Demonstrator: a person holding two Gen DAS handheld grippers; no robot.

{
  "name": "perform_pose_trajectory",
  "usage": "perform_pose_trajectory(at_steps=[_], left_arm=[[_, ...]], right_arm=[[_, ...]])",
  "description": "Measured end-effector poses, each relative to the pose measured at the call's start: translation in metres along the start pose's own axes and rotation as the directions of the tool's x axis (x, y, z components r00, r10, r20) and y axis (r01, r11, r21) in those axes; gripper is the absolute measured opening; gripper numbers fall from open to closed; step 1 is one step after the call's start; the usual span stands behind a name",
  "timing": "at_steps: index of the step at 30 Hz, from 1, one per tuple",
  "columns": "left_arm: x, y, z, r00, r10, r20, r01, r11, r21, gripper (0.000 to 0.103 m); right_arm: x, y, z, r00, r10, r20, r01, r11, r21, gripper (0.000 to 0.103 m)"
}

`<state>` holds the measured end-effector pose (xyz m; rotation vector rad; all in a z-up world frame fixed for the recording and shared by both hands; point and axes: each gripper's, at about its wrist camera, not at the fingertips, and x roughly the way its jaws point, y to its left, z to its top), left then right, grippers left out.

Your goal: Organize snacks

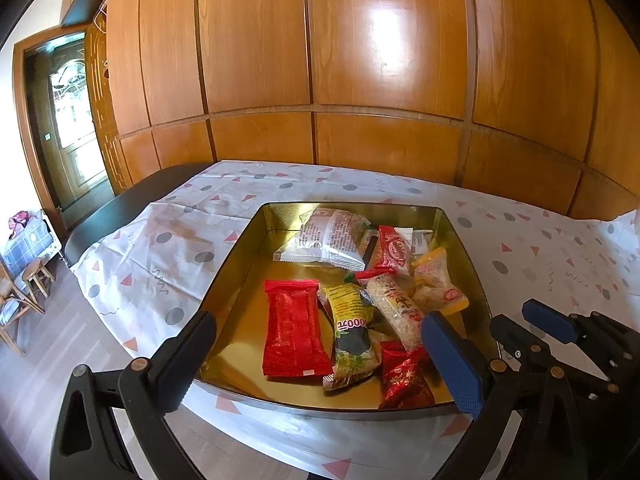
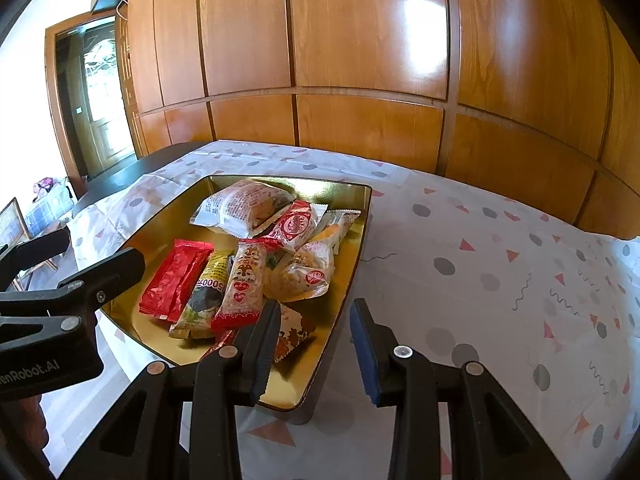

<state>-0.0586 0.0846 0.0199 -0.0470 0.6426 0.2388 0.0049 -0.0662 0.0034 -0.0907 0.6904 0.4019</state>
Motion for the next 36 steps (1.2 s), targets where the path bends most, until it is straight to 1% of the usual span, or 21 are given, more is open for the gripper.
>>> perform_pose_trajectory(at_steps=[6, 12, 36], left_arm=[[0.0008, 0.0013, -0.0002, 1.000, -0.002, -0.001, 0.002, 1.000, -0.009, 0.103], [0.0041, 0.0030, -0.0009, 1.000, 0.012, -0.014, -0.012, 1.000, -0.018, 0.103], [0.0010, 0.0083, -0.0002, 0.999, 0.032, 0.002, -0.032, 0.999, -0.036, 0.103]], right_arm=[[-0.0003, -0.0004, -0.0001, 1.000, -0.001, 0.000, 0.001, 1.000, 0.001, 0.036], [-0.0005, -0.0001, 0.0000, 1.000, -0.002, 0.002, 0.002, 1.000, -0.001, 0.036], [-0.0006, 0.0043, -0.0001, 1.000, 0.003, 0.006, -0.003, 1.000, -0.018, 0.036]])
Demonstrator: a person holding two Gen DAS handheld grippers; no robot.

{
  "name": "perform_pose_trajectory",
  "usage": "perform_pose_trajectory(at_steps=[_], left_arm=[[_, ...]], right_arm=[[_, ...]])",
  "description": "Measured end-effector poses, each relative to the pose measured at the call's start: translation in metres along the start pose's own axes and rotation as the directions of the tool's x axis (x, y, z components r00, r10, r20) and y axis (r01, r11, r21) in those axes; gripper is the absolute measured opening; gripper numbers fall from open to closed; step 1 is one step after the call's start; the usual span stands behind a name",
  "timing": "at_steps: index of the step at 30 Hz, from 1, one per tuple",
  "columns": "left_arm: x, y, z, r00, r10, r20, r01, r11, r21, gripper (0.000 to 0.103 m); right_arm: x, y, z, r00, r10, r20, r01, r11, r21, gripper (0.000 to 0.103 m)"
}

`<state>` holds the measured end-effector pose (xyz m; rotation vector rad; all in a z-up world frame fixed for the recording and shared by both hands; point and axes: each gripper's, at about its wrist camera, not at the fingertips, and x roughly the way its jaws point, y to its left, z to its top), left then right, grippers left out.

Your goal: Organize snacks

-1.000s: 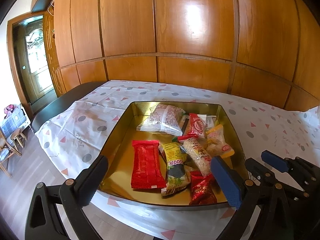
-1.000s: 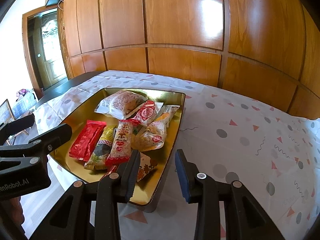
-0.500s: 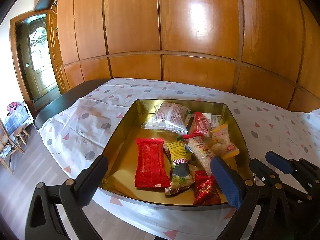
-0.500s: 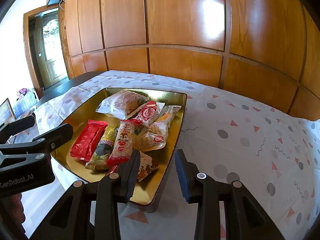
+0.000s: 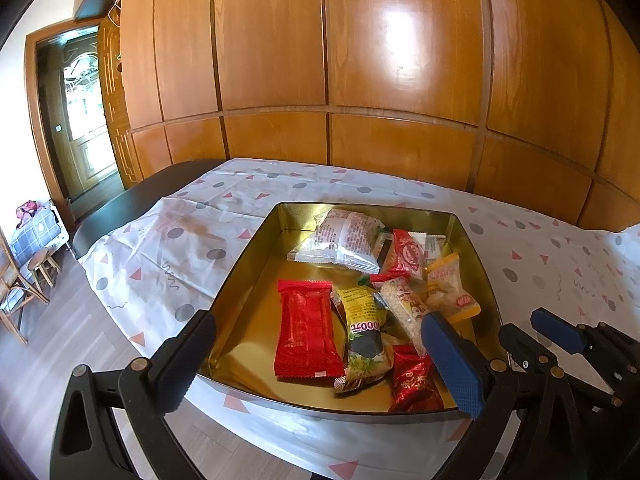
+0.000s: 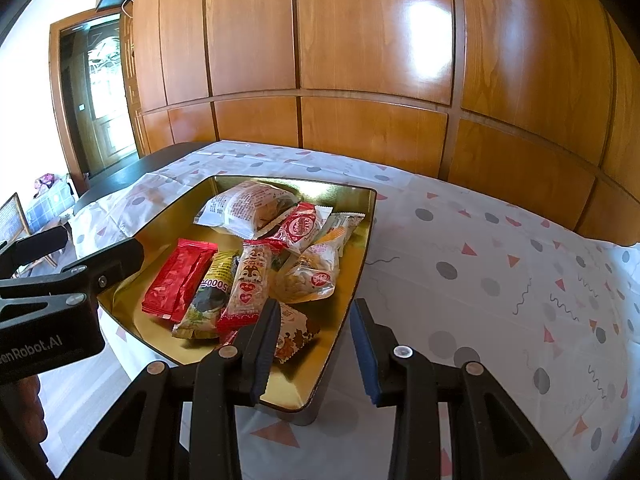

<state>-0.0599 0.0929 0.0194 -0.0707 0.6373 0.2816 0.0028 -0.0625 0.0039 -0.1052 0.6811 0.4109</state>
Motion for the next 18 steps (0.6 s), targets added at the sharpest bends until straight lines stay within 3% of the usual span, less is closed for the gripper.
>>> perform_pose_trajectory(at_steps=[18], left_arm=[[-0.0004, 0.0007, -0.0003, 1.000, -0.003, 0.002, 0.003, 1.000, -0.001, 0.102]], right_arm=[[-0.0042, -0.0055, 0.0024, 1.000, 0.004, 0.014, -0.004, 1.000, 0.013, 0.036]])
